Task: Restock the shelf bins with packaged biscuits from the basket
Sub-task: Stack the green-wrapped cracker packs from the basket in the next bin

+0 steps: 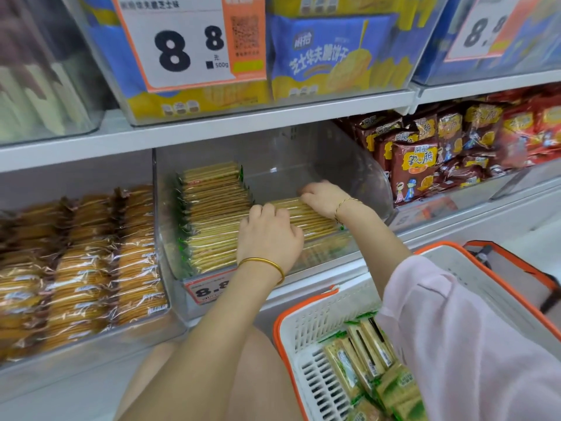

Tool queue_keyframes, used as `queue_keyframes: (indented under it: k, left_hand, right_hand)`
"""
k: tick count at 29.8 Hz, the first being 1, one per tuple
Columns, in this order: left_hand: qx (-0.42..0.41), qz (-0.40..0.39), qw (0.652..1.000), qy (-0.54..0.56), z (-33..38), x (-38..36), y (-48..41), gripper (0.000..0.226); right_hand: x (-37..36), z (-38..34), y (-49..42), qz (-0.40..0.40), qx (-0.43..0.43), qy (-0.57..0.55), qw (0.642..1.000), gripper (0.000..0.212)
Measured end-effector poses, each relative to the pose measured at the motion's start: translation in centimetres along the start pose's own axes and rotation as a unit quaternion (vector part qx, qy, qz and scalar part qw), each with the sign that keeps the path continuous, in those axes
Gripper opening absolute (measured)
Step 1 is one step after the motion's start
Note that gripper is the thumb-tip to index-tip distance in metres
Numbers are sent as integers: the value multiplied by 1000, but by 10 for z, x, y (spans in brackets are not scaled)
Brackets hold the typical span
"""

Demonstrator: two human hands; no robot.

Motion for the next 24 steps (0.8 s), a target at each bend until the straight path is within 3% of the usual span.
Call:
queue_keyframes:
  k: [8, 17, 20, 24]
  left_hand:
    - [7, -52, 998, 23, -2, -2, -3, 43]
    - [-2, -42, 999, 20, 0, -1, -1, 41]
    - [-4, -41, 999, 15, 1, -1, 0, 41]
    - [-3, -33, 999, 11, 1, 0, 1, 40]
  right_hand:
    - [4, -2, 2, 41, -4, -92, 995, 28]
    - [9, 12, -3, 165, -67, -110, 978, 27]
    - [7, 10, -2, 157, -57, -112, 979, 28]
    - [3, 4, -2, 75, -37, -82, 993, 30]
Point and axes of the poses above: each hand's wrist, its own y-axis away from the middle knuckle, its own x-axis out of the back of the hand, z = x × y, the point moved 2 cm from there along -y, towards the middle knuckle, and after that the axes turned 2 degrees about x, right-handed, at the moved point
